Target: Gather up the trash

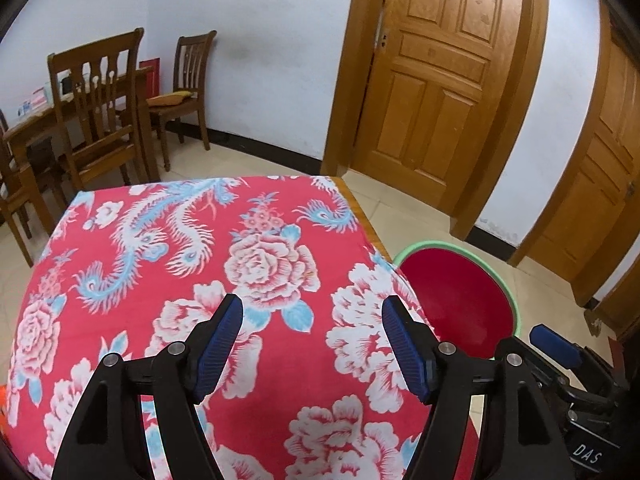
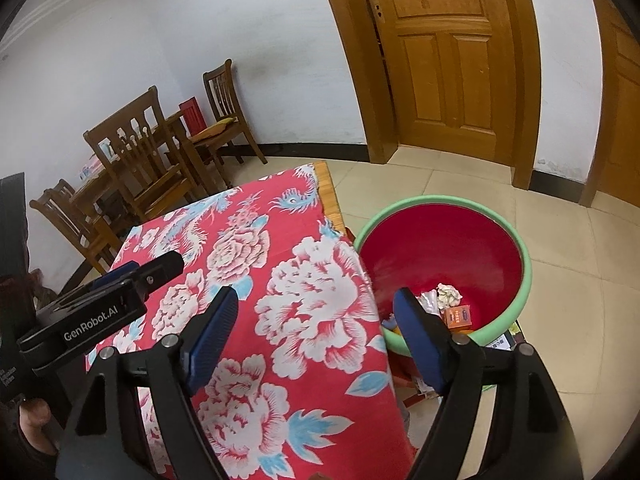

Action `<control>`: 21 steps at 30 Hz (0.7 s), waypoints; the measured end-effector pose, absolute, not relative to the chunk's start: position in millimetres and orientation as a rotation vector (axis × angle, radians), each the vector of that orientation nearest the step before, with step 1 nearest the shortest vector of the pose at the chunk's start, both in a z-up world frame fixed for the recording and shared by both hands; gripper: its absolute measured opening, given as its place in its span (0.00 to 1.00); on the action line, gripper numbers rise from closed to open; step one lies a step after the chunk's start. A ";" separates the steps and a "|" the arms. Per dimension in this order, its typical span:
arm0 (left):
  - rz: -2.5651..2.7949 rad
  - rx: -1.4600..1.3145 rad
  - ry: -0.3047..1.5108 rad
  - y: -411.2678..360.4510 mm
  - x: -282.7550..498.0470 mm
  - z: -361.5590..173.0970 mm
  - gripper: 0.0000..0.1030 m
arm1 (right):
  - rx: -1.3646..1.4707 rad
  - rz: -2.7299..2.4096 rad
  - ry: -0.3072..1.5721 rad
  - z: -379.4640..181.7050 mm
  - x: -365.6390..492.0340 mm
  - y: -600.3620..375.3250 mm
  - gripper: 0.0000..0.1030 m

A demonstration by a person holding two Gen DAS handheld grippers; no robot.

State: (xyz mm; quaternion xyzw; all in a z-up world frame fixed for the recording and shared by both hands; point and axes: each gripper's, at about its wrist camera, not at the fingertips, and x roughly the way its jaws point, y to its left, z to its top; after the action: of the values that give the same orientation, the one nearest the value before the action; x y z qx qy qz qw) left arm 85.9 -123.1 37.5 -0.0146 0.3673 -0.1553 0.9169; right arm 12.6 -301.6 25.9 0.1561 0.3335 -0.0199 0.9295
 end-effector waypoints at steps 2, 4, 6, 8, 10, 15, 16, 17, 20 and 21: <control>-0.310 -0.029 0.753 -119.8 84.4 38.1 0.71 | 0.315 -0.038 0.684 26.6 11.7 -298.6 0.77; -0.305 -0.030 0.748 -116.4 82.5 38.3 0.71 | 0.313 -0.035 0.686 27.2 11.8 -296.3 0.77; -0.301 -0.032 0.744 -112.6 80.9 38.9 0.71 | 0.308 -0.034 0.685 28.2 11.4 -293.4 0.77; -0.295 -0.033 0.741 -109.7 79.8 39.5 0.71 | 0.305 -0.032 0.685 28.8 11.4 -291.1 0.77; -0.292 -0.035 0.737 -107.1 79.1 40.3 0.71 | 0.301 -0.030 0.684 29.6 11.4 -288.9 0.77; -0.289 -0.041 0.730 -103.1 76.8 42.3 0.71 | 0.292 -0.027 0.682 29.9 11.5 -284.7 0.77; -0.289 -0.041 0.729 -102.6 76.4 42.6 0.71 | 0.291 -0.027 0.682 29.7 11.7 -284.6 0.77; -0.288 -0.042 0.729 -102.0 76.3 42.7 0.71 | 0.292 -0.027 0.682 29.7 11.8 -284.8 0.77; -0.285 -0.044 0.728 -100.7 75.5 43.1 0.71 | 0.291 -0.027 0.681 30.0 11.7 -284.1 0.77; -0.284 -0.046 0.727 -100.2 75.2 43.3 0.71 | 0.291 -0.027 0.680 30.1 11.7 -283.9 0.77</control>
State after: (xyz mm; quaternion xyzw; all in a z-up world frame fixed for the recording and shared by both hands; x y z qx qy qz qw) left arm 75.2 -100.2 43.3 -0.0224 0.3544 -0.1386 0.9245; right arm 11.7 -283.9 30.1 0.1421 0.3324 -0.0133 0.9323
